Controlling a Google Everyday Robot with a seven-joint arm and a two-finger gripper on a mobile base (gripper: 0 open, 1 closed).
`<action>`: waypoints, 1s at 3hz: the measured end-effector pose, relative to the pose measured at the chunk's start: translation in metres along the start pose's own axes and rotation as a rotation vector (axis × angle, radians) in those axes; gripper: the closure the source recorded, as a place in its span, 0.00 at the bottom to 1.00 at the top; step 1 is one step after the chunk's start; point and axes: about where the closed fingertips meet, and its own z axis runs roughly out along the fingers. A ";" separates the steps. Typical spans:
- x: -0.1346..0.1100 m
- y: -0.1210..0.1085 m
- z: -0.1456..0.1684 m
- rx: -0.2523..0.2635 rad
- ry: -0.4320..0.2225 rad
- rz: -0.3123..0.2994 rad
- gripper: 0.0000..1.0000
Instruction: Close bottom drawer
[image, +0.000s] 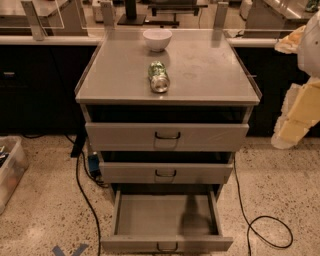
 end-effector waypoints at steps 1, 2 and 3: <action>0.000 0.000 0.000 0.000 0.000 0.000 0.00; 0.005 0.021 0.028 -0.037 -0.005 0.023 0.00; 0.013 0.062 0.087 -0.115 -0.010 0.067 0.00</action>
Offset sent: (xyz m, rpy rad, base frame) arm -0.0265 0.0144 -0.1314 0.0738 0.1557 -0.0376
